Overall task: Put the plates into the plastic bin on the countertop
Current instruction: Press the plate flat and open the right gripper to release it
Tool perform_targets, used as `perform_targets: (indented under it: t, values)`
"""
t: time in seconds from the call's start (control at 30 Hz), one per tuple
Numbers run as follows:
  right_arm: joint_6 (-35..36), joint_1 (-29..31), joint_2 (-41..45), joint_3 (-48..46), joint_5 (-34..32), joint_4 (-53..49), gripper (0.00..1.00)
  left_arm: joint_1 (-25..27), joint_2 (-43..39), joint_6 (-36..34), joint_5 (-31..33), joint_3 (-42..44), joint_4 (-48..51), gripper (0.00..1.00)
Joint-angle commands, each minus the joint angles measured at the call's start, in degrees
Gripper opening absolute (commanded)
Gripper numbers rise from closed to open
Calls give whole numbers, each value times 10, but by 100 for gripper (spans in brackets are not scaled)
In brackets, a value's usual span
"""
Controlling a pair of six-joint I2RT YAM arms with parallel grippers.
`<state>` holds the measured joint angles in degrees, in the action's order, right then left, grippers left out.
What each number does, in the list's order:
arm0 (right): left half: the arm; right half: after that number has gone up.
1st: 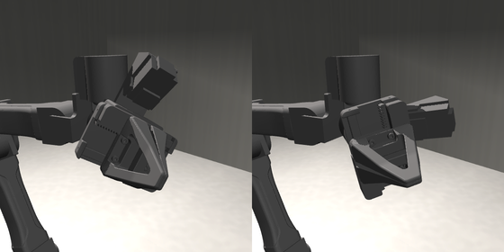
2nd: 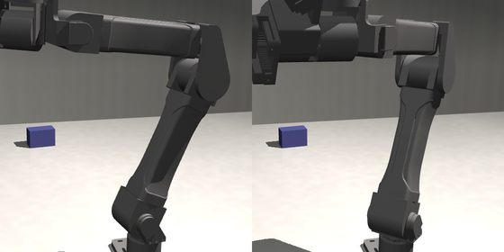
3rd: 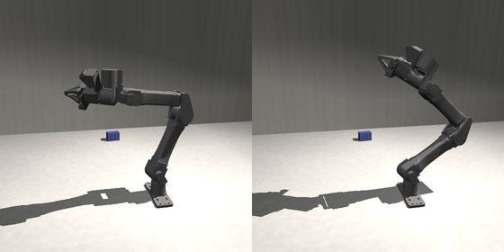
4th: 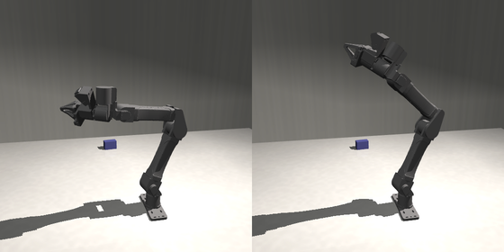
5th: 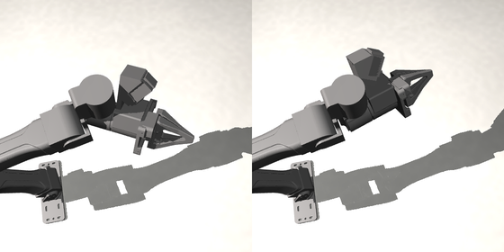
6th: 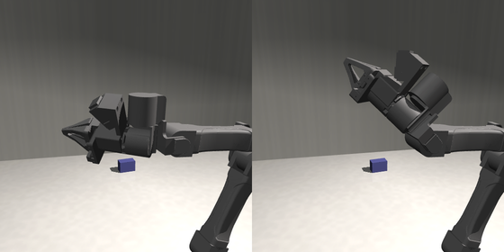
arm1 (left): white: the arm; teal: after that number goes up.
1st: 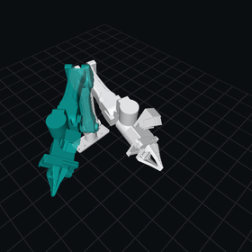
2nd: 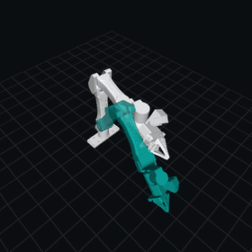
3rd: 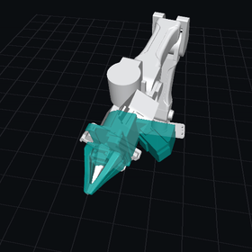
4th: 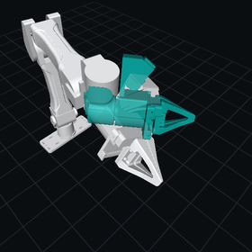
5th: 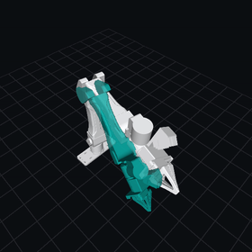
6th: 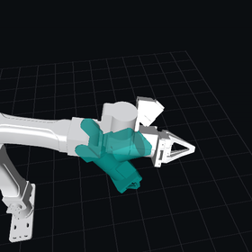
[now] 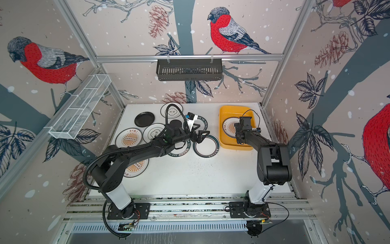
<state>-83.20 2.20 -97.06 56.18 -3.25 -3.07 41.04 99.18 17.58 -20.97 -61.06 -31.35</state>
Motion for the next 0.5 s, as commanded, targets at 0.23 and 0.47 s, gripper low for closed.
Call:
perform_targets:
  t: [0.23, 0.47]
  values:
    - [11, 1, 21, -4, -15, -36, 99, 0, -5, -1, 0, 2, -31, 96]
    - [27, 18, 28, -5, -22, -22, 100, 0, -10, -8, 8, 2, -21, 96]
